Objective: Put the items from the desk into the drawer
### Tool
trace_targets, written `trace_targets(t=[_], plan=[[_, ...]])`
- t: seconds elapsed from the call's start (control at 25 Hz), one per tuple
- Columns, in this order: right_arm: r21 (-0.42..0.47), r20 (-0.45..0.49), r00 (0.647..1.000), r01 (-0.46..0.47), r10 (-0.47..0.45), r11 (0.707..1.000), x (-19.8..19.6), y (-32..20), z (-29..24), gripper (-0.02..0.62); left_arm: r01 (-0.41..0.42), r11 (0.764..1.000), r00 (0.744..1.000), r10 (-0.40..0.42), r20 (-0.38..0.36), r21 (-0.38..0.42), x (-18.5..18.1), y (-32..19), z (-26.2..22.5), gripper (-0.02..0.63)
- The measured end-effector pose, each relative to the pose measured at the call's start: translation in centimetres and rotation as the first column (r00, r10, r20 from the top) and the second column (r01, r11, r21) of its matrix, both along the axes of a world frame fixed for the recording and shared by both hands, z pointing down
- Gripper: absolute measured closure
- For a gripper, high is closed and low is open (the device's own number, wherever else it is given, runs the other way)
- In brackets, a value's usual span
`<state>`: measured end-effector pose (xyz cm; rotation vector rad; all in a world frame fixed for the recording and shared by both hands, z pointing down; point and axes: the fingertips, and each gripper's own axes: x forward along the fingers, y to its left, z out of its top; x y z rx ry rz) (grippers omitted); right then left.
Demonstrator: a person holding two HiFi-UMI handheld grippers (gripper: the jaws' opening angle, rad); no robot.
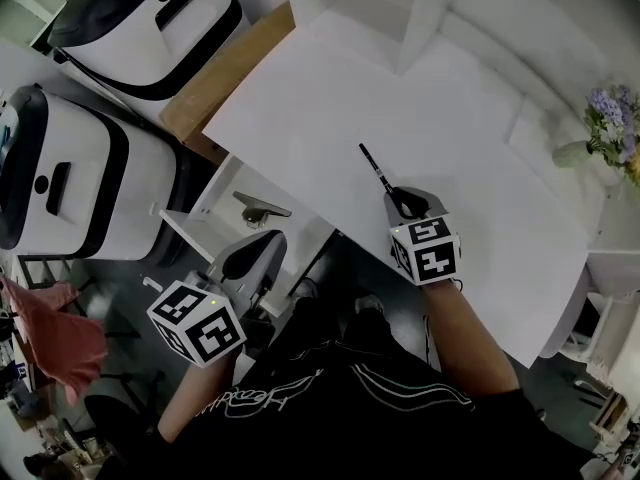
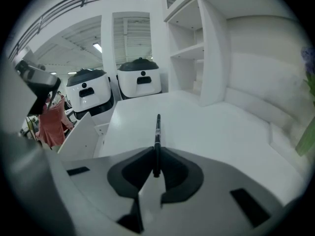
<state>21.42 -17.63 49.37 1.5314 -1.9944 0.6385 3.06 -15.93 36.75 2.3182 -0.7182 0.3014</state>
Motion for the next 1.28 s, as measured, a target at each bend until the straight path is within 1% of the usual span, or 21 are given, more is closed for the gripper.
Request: trace_targets(t=[0.2, 0.36, 0.44, 0.68, 0.92, 1.28], plan=[[0.061, 0.071, 0.994, 0.079, -0.084, 0.995, -1.1, 1.2, -2.6, 0.546, 0.046, 0.998, 0.999, -0.046, 0.001, 0.031, 0.0, 1.2, -1.3, 0.597], [0.121, 0.117, 0.98, 0.15, -0.164, 0.981, -2.8, 2.3, -5.4, 0.546, 0.099, 0.993, 0.995, -0.099, -0.008, 0.059, -1.0, 2.0, -2.2, 0.597], [0.148, 0.135, 0.968, 0.191, -0.211, 0.97, -4.1, 2.7, -6.6, 0.545, 0.13, 0.989, 0.991, -0.13, -0.016, 0.075, -1.8, 2.4, -2.7, 0.597], [0.2, 0.125, 0.923, 0.335, -0.363, 0.921, -9.1, 3.0, -8.8, 0.545, 0.252, 0.965, 0.968, -0.25, -0.027, 0.078, -5.5, 4.1, -3.1, 0.597], [0.204, 0.129, 0.876, 0.435, -0.464, 0.877, -14.7, 3.1, -8.8, 0.545, 0.328, 0.942, 0.945, -0.326, -0.034, 0.077, -9.6, 4.9, -3.0, 0.597], [0.128, 0.13, 0.813, 0.554, -0.567, 0.823, -23.0, 2.4, -5.6, 0.546, 0.386, 0.922, 0.922, -0.386, -0.032, 0.029, -15.4, 4.3, -1.4, 0.597]])
